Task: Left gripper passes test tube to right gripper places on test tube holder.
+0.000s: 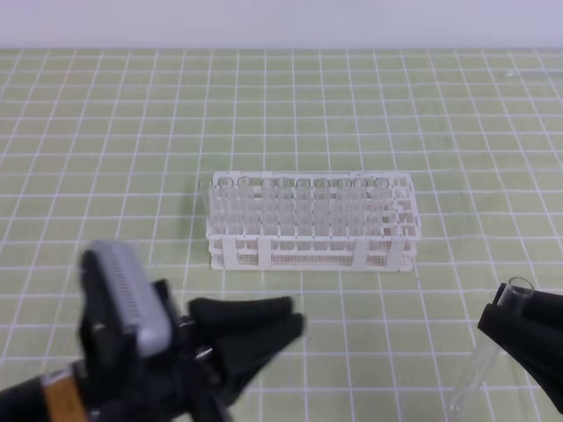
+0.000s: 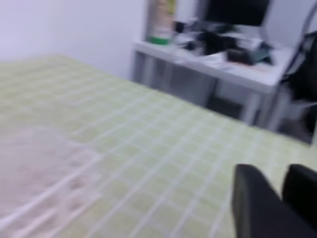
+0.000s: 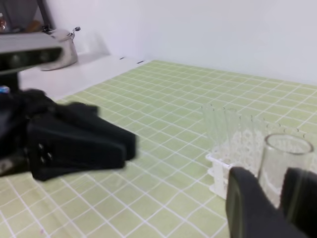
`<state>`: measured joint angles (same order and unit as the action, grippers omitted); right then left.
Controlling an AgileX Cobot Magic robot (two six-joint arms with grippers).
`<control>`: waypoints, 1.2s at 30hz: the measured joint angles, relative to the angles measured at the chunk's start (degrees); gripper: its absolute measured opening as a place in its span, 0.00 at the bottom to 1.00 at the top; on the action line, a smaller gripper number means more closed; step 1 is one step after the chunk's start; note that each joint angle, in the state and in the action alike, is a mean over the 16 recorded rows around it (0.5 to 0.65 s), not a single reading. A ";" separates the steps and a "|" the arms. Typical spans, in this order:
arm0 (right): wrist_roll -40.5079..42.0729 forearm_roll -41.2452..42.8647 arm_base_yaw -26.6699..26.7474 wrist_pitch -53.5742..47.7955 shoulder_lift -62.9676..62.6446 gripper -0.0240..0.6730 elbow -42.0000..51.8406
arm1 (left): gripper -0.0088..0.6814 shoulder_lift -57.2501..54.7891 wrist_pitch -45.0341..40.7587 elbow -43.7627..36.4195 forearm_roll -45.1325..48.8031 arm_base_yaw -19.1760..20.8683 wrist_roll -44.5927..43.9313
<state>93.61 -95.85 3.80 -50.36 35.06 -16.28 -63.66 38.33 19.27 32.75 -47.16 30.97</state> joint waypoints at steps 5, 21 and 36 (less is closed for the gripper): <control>0.00 0.02 0.00 0.35 0.00 0.20 0.00 | 0.09 12.29 -11.72 -2.16 0.72 1.87 0.65; 0.00 0.02 0.00 1.53 0.00 0.20 0.00 | 0.01 47.62 -52.02 -3.15 -4.62 2.34 2.38; 2.94 -1.54 0.00 5.09 0.01 0.20 -0.01 | 0.01 54.43 -63.21 -3.16 -7.19 2.38 1.57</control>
<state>96.54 -97.39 3.80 -45.26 35.07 -16.28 -9.23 -24.89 16.12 25.56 -44.78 32.54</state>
